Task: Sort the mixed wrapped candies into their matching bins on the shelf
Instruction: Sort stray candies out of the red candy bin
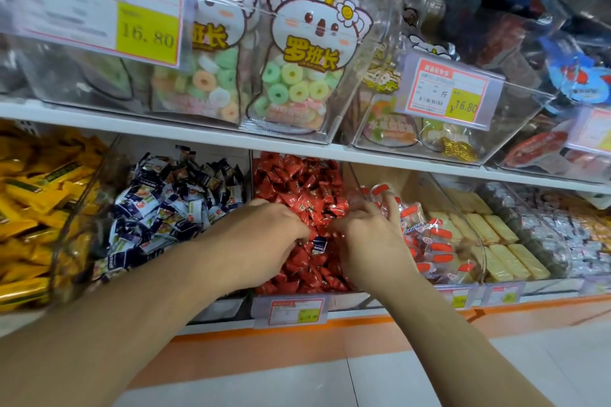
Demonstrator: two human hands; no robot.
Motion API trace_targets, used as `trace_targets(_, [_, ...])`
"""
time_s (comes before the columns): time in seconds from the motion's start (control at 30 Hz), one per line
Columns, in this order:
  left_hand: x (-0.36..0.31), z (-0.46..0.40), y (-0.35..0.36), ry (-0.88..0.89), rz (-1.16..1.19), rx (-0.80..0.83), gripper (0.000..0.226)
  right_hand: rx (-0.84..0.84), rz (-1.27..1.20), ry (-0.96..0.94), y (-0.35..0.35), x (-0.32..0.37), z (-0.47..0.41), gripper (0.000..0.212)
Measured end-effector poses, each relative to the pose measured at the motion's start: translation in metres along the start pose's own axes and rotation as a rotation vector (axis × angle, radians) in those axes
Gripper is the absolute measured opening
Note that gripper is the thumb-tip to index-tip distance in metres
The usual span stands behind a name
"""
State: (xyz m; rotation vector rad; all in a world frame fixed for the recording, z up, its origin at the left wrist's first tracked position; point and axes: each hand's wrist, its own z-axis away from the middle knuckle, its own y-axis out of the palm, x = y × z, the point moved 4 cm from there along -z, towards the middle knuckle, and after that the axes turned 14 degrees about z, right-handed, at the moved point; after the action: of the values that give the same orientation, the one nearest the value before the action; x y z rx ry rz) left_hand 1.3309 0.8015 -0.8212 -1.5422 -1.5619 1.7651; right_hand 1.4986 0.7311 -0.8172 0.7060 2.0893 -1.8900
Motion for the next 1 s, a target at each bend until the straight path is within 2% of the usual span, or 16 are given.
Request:
trace_targets(0.13, [0.0,0.007,-0.002,0.101,0.003,-0.021,0.037,0.086,0.112,0.014,0.003,0.009,-0.007,0.014])
trace_targets(0.23, [0.003,0.009,-0.004,0.144,0.025,-0.021,0.045,0.118,0.13,0.034,0.003,0.01,-0.01,0.018])
trace_targets(0.37, [0.004,0.011,-0.006,0.137,0.02,-0.024,0.045,0.111,0.112,0.04,0.001,0.011,-0.012,0.024])
trace_targets(0.7, [0.0,0.014,-0.009,0.072,0.013,0.005,0.045,0.027,-0.02,0.112,-0.001,0.009,-0.011,0.017])
trace_targets(0.8, [-0.002,0.015,-0.011,0.013,0.065,0.004,0.04,-0.047,-0.168,0.117,-0.003,0.002,-0.01,0.014])
trace_targets(0.9, [-0.01,0.016,-0.023,-0.056,0.155,-0.084,0.032,-0.064,-0.48,0.144,-0.017,-0.006,-0.001,0.015])
trace_targets(1.0, [-0.017,0.017,-0.032,-0.126,0.269,-0.181,0.033,-0.065,-0.79,0.151,-0.039,-0.007,0.011,0.018])
